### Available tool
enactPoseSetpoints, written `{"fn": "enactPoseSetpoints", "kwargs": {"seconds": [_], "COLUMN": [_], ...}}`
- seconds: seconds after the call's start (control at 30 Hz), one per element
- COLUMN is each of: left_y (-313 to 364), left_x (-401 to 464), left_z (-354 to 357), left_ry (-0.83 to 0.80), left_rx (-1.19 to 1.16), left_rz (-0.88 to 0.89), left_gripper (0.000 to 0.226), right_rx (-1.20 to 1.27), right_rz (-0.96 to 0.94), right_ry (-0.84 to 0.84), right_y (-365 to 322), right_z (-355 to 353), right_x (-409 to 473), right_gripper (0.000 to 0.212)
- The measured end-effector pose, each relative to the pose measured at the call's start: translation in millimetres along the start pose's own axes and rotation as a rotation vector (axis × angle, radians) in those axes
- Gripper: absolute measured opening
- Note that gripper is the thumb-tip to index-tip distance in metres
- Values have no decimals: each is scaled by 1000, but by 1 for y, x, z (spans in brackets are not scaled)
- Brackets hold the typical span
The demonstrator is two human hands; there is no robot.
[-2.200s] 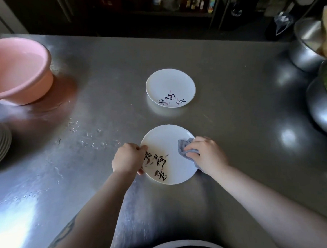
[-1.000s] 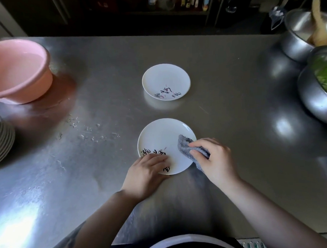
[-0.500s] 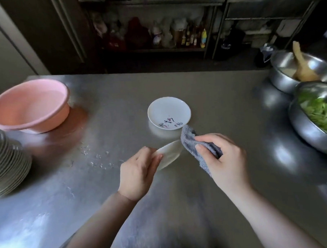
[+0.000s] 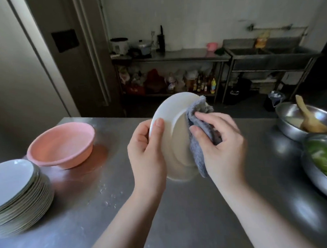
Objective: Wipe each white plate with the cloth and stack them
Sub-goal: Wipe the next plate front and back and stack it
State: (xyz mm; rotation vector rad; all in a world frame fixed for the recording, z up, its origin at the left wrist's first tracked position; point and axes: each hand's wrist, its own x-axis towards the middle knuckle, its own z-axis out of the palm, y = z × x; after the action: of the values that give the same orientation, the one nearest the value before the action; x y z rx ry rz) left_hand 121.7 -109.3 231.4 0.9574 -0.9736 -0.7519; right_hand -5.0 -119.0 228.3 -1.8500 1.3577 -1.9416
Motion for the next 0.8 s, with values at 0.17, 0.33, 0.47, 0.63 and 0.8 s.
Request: {"fn": "enactPoseSetpoints", "kwargs": {"seconds": [0.17, 0.33, 0.47, 0.63, 0.8], "left_y": [7, 4, 2, 11, 25], "left_x": [6, 3, -1, 0, -18], "left_z": [-5, -12, -12, -17, -18], "left_ry": [81, 68, 35, -15, -202], "left_rx": [-191, -270, -335, -195, -35], "left_rz": [-84, -170, -236, -172, -27], "left_gripper": [24, 32, 28, 24, 20], "right_rx": [-73, -149, -178, -137, -108], "right_rz": [-298, -222, -285, -274, -279], "right_ry": [-164, -116, -154, -171, 2], "right_y": [-13, -13, -25, -26, -44], "right_z": [7, -2, 8, -6, -26], "right_x": [-12, 7, 8, -9, 8], "right_gripper": [16, 17, 19, 18, 17]}}
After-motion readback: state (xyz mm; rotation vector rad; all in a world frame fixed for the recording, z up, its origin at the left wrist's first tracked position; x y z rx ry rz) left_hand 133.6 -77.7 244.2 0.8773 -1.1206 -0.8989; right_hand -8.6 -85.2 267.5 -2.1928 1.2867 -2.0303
